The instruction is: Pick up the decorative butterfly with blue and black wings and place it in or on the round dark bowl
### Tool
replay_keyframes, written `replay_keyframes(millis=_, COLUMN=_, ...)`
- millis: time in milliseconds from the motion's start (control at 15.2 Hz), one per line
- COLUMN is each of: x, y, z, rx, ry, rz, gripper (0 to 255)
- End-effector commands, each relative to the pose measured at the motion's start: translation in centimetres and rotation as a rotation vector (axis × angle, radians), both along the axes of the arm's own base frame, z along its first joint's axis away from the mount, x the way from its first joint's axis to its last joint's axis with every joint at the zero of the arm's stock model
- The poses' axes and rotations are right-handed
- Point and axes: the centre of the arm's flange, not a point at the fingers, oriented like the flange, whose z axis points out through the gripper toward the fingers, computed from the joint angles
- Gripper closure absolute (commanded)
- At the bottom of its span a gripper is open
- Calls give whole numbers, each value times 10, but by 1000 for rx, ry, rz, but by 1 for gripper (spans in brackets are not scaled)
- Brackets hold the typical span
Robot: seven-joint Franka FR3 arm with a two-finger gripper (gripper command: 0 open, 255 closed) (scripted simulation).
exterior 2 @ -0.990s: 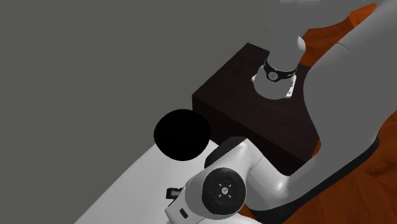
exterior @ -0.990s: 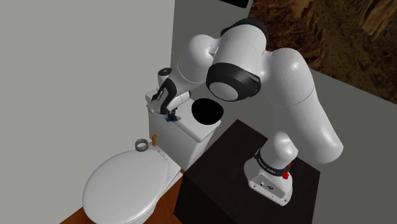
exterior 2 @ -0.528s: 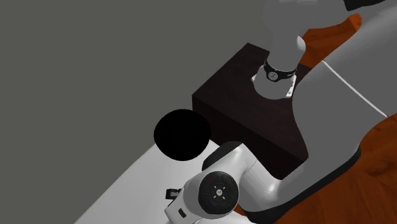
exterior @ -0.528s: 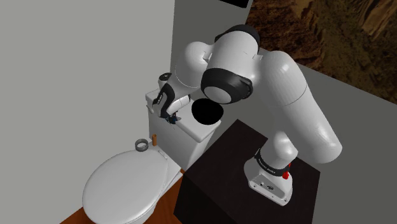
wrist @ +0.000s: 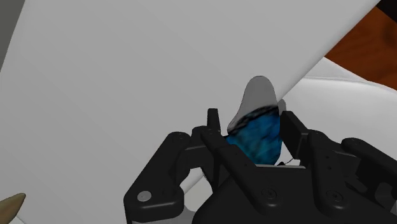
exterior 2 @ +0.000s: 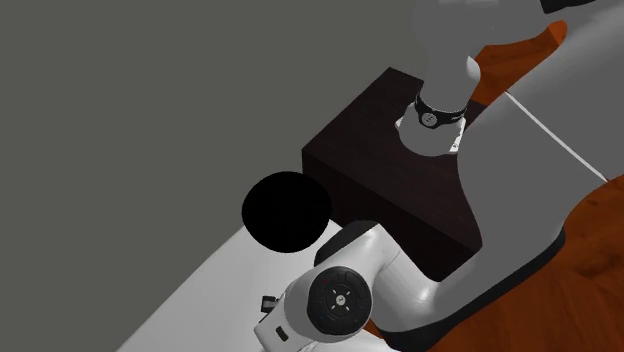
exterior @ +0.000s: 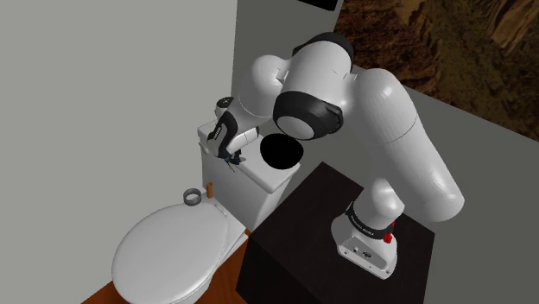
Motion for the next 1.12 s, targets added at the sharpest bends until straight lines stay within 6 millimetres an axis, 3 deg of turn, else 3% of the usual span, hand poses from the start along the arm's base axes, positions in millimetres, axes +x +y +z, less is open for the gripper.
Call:
replay_keyframes(millis=0, x=-2, y=6, z=-5, rx=2, ry=11, rz=8, gripper=255)
replay_keyframes(millis=396, x=-4, y=5, z=-6, rx=2, ry=11, rz=8, gripper=255)
replay_keyframes(millis=1056, x=-4, y=5, z=47, rx=2, ry=11, rz=8, gripper=255)
